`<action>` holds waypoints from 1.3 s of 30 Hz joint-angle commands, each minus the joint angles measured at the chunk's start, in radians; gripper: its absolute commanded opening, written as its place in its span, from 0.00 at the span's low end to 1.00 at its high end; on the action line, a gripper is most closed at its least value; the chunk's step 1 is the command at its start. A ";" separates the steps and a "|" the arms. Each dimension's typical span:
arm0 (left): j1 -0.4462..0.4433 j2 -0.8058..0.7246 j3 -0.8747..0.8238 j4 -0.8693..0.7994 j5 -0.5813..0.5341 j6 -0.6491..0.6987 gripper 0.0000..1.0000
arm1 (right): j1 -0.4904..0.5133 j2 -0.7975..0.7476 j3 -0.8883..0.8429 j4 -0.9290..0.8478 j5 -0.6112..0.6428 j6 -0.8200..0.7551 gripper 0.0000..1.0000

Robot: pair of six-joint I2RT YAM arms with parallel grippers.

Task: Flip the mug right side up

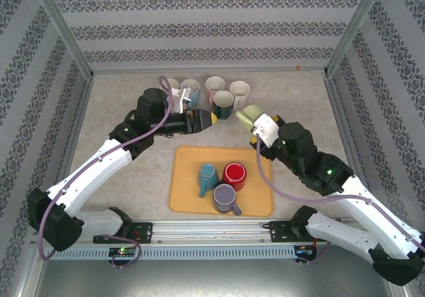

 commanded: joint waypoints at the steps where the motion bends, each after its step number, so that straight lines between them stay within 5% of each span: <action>1: 0.009 0.003 -0.066 0.305 0.174 -0.331 0.59 | -0.001 -0.015 -0.033 0.354 -0.099 -0.302 0.38; 7: 0.012 0.036 -0.036 0.241 0.184 -0.368 0.63 | -0.003 -0.066 -0.127 0.493 -0.196 -0.364 0.39; 12: 0.011 0.096 -0.065 0.458 0.239 -0.516 0.63 | -0.004 -0.090 -0.167 0.500 -0.217 -0.367 0.39; 21: -0.017 0.173 -0.076 0.602 0.260 -0.589 0.57 | -0.003 -0.116 -0.201 0.500 -0.248 -0.365 0.39; 33: -0.036 0.208 -0.098 0.600 0.263 -0.575 0.44 | -0.004 -0.114 -0.201 0.485 -0.298 -0.392 0.40; 39: -0.055 0.233 -0.102 0.627 0.284 -0.586 0.25 | -0.006 -0.105 -0.193 0.455 -0.269 -0.445 0.40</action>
